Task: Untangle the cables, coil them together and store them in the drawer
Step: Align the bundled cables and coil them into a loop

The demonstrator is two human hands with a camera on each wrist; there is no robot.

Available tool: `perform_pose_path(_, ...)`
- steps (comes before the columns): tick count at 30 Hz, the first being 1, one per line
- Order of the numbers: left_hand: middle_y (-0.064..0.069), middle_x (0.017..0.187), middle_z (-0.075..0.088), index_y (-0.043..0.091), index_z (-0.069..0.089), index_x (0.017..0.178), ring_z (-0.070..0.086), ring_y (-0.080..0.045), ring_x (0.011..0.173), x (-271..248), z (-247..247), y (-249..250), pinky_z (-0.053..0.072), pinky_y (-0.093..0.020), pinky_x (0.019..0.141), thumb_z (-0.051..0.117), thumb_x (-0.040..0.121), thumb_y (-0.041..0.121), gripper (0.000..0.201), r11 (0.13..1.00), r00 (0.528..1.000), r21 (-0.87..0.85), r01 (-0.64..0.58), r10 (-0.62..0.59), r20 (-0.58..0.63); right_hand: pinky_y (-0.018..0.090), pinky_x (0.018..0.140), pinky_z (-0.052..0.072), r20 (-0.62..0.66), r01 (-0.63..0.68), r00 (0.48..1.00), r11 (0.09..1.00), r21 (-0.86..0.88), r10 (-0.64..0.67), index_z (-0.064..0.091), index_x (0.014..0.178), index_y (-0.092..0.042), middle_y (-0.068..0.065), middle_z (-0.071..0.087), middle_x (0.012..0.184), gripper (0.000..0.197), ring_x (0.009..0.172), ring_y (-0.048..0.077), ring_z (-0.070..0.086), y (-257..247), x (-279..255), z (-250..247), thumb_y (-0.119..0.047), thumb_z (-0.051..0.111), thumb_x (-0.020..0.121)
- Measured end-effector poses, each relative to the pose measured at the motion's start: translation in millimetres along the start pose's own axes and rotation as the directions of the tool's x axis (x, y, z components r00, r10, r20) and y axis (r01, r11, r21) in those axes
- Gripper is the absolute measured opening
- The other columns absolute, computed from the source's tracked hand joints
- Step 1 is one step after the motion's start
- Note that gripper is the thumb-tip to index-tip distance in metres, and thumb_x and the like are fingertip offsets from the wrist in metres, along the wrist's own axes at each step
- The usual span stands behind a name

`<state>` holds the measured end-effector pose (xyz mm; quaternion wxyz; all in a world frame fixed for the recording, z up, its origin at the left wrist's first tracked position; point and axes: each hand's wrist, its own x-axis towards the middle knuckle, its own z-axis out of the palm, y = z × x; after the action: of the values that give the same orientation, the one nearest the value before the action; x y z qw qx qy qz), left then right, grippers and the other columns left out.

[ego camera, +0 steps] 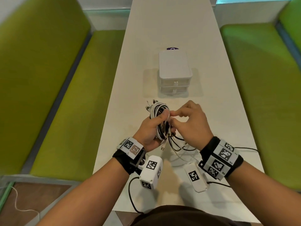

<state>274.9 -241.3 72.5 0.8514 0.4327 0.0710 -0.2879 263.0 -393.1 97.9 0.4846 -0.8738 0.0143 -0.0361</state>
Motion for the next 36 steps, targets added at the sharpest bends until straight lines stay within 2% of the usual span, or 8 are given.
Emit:
perform_pose_path(5, -0.006, 0.081, 0.051, 0.008, 0.067, 0.099, 0.054, -0.026, 0.079, 7, -1, 10, 0.046, -0.042, 0.079, 0.072, 0.088, 0.029, 0.025, 0.989, 0.996, -0.121, -0.082, 0.079, -0.028, 0.035, 0.096, 0.055, 0.300, -0.104, 0.954, 0.926, 0.362, -0.011, 0.051, 0.139, -0.040, 0.002, 0.055, 0.108, 0.053, 0.102, 0.019, 0.063, 4, -12, 8, -0.026, 0.065, 0.090)
perform_pose_path(10, -0.004, 0.075, 0.049, 0.007, 0.056, 0.115, 0.051, -0.020, 0.065, 4, -2, 15, 0.043, -0.040, 0.075, 0.062, 0.091, 0.015, 0.025, 0.984, 0.988, -0.095, -0.151, 0.150, -0.027, 0.049, 0.069, 0.058, 0.408, -0.315, 0.908, 0.789, 0.528, 0.089, 0.030, 0.145, -0.036, 0.008, 0.060, 0.098, 0.074, 0.059, 0.022, 0.059, 0, -15, 12, -0.008, 0.073, 0.091)
perform_pose_path(13, -0.008, 0.077, 0.052, 0.006, 0.054, 0.116, 0.056, -0.023, 0.066, 1, 0, 17, 0.050, -0.042, 0.078, 0.056, 0.093, 0.011, 0.023, 0.976, 0.980, -0.095, -0.198, 0.197, -0.016, 0.038, 0.058, 0.054, 0.496, -0.421, 0.852, 0.783, 0.457, 0.168, 0.045, 0.139, -0.020, 0.007, 0.067, 0.087, 0.067, 0.054, 0.015, 0.060, 4, -7, 6, -0.009, 0.080, 0.083)
perform_pose_path(16, -0.008, 0.074, 0.052, 0.006, 0.055, 0.108, 0.054, -0.021, 0.061, 0, 2, 21, 0.051, -0.034, 0.065, 0.056, 0.093, 0.015, 0.017, 0.975, 0.977, -0.073, -0.210, 0.208, -0.042, 0.040, 0.062, 0.051, 0.505, -0.260, 0.854, 0.945, 0.199, 0.128, 0.067, 0.098, -0.014, 0.013, 0.068, 0.081, 0.029, 0.070, 0.018, 0.061, 4, -4, 4, -0.025, 0.076, 0.072)
perform_pose_path(19, -0.005, 0.070, 0.046, 0.009, 0.056, 0.098, 0.048, -0.018, 0.055, 2, 2, 25, 0.045, -0.036, 0.062, 0.057, 0.094, 0.022, 0.013, 0.978, 0.979, -0.060, -0.201, 0.198, -0.051, 0.039, 0.071, 0.049, 0.433, -0.076, 0.899, 0.997, 0.005, 0.066, 0.058, 0.082, -0.028, -0.009, 0.060, 0.070, 0.005, 0.066, 0.013, 0.054, 5, -11, 10, -0.032, 0.062, 0.083)
perform_pose_path(23, -0.003, 0.068, 0.039, 0.011, 0.056, 0.092, 0.044, -0.017, 0.053, 3, 6, 27, 0.043, -0.036, 0.061, 0.058, 0.096, 0.026, 0.015, 0.981, 0.981, -0.010, -0.193, 0.193, -0.023, 0.048, 0.068, 0.049, 0.427, -0.029, 0.899, 0.985, -0.168, 0.100, 0.051, 0.072, -0.012, 0.004, 0.056, 0.067, 0.017, 0.064, 0.024, 0.052, 5, -18, 19, -0.025, 0.055, 0.083)
perform_pose_path(30, -0.003, 0.065, 0.039, 0.010, 0.057, 0.090, 0.040, -0.019, 0.053, 12, 6, 32, 0.042, -0.033, 0.055, 0.070, 0.088, 0.037, 0.030, 0.961, 0.946, 0.116, -0.250, 0.268, -0.185, 0.033, 0.056, 0.057, 0.541, -0.164, 0.828, 0.986, -0.012, 0.144, 0.062, 0.101, -0.021, 0.011, 0.066, 0.087, 0.013, 0.064, 0.024, 0.063, 5, -22, 15, -0.024, 0.049, 0.101)
perform_pose_path(36, 0.003, 0.064, 0.058, 0.012, 0.058, 0.089, 0.053, -0.018, 0.055, 19, -4, 43, 0.048, -0.032, 0.059, 0.087, 0.074, 0.036, 0.040, 0.764, 0.850, 0.605, -0.224, 0.457, -0.262, 0.035, 0.068, 0.057, 0.635, -0.054, 0.757, 0.984, -0.168, 0.150, 0.065, 0.111, -0.021, -0.001, 0.066, 0.083, 0.018, 0.069, 0.018, 0.067, 4, -29, 9, -0.030, 0.051, 0.103)
